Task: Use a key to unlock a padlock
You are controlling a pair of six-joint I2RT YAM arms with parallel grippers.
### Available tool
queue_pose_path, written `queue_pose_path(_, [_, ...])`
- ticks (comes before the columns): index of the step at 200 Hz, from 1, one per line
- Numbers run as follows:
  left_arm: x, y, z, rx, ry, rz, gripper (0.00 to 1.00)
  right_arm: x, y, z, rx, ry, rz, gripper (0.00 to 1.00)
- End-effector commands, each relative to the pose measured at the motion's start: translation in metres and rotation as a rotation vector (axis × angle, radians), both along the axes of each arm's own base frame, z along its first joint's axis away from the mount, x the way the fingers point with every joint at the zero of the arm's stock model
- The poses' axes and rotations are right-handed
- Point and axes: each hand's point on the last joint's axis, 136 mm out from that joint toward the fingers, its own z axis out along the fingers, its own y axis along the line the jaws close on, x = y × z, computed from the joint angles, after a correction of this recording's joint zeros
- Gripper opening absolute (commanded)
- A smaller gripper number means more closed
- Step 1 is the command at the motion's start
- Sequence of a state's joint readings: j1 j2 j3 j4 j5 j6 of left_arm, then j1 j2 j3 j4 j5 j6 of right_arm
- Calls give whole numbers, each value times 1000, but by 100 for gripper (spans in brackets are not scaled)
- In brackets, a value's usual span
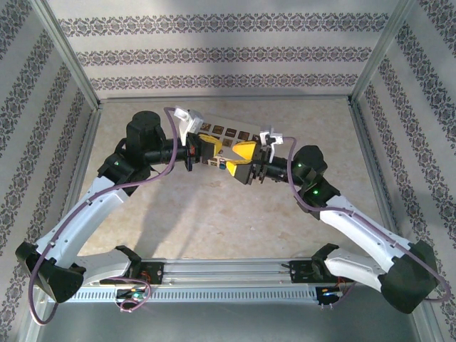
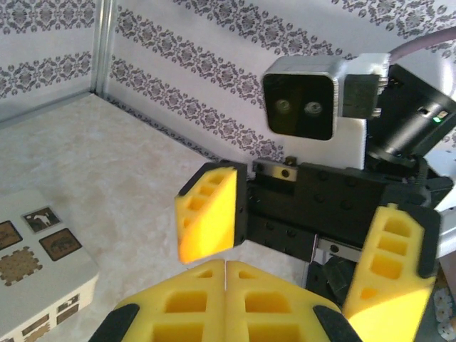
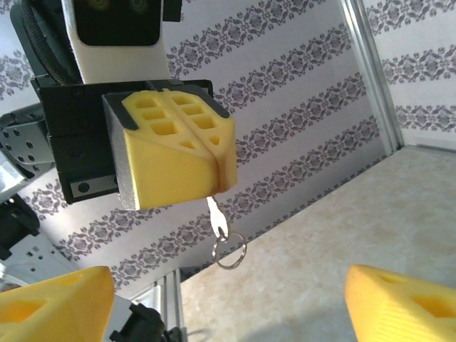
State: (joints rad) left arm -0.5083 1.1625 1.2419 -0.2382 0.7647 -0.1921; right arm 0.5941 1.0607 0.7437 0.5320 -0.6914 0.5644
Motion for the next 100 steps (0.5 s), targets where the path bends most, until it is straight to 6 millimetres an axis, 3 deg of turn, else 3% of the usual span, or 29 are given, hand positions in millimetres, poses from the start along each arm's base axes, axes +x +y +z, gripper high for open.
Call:
queue_pose_path(1, [-5,0,13,-42,-30,-31,0,-5,5,25,61,-27,44,80])
queue_pose_path(100, [0,0,6,-23,-20,-18,0,-9,23,28,79,-8,130,55])
